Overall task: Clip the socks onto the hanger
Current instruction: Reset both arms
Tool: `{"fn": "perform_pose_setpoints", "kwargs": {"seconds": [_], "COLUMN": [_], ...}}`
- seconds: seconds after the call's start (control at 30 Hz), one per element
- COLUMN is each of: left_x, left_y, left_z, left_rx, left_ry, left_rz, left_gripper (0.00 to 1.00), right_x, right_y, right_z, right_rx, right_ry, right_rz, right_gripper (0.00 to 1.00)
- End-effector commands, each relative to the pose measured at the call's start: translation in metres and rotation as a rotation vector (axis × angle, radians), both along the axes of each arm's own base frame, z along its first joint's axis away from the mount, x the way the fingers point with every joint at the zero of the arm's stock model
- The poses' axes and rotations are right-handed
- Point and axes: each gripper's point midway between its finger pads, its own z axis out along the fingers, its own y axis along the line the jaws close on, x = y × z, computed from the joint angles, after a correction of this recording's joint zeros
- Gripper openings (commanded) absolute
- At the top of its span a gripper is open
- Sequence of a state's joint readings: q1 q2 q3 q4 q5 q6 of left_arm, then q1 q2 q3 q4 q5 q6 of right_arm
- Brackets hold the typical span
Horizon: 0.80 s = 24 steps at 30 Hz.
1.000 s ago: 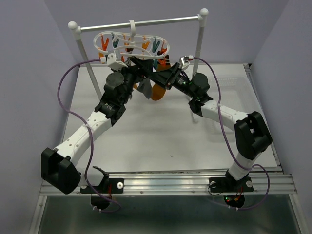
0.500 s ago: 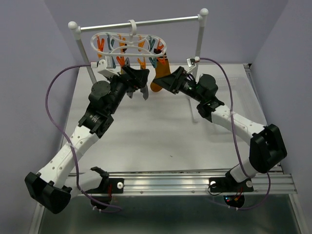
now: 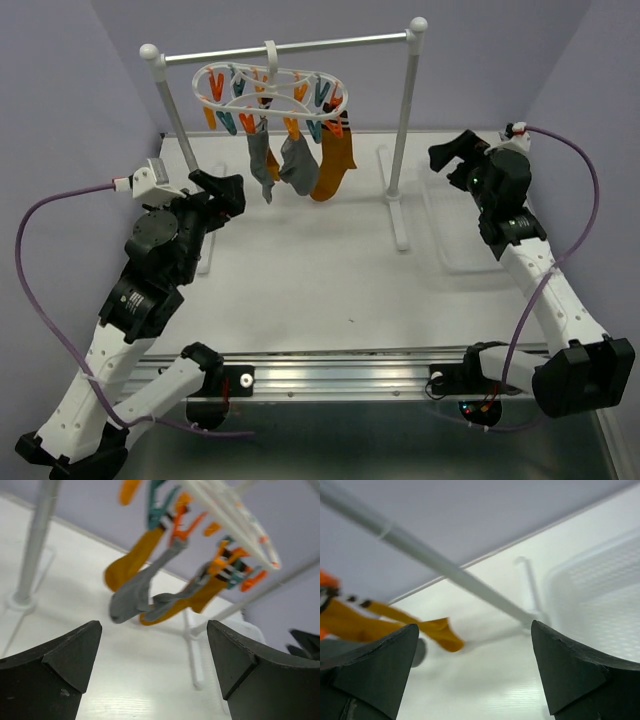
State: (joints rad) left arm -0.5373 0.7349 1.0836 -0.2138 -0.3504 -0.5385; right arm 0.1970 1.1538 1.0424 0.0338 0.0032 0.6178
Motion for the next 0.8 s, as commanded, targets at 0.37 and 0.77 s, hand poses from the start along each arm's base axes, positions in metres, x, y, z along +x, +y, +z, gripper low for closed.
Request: {"fn": "perform_pose_setpoints", "kwargs": {"seconds": [0.37, 0.77], "left_x": [0.018, 0.023], "left_y": [0.149, 0.183], "left_z": [-0.091, -0.096], "left_rx": [0.004, -0.040], "left_ry": [0.308, 0.301], "left_rz": [0.636, 0.721], "left_gripper": [0.99, 0.99], "right_x": [-0.016, -0.047], "right_y": [-0.209, -0.220], "right_z": [-0.031, 0.003], "right_rx": [-0.137, -0.189], "right_ry": [0.204, 0.093], "right_rz": [-0.646, -0.732], "right_gripper": [1.00, 1.00]}}
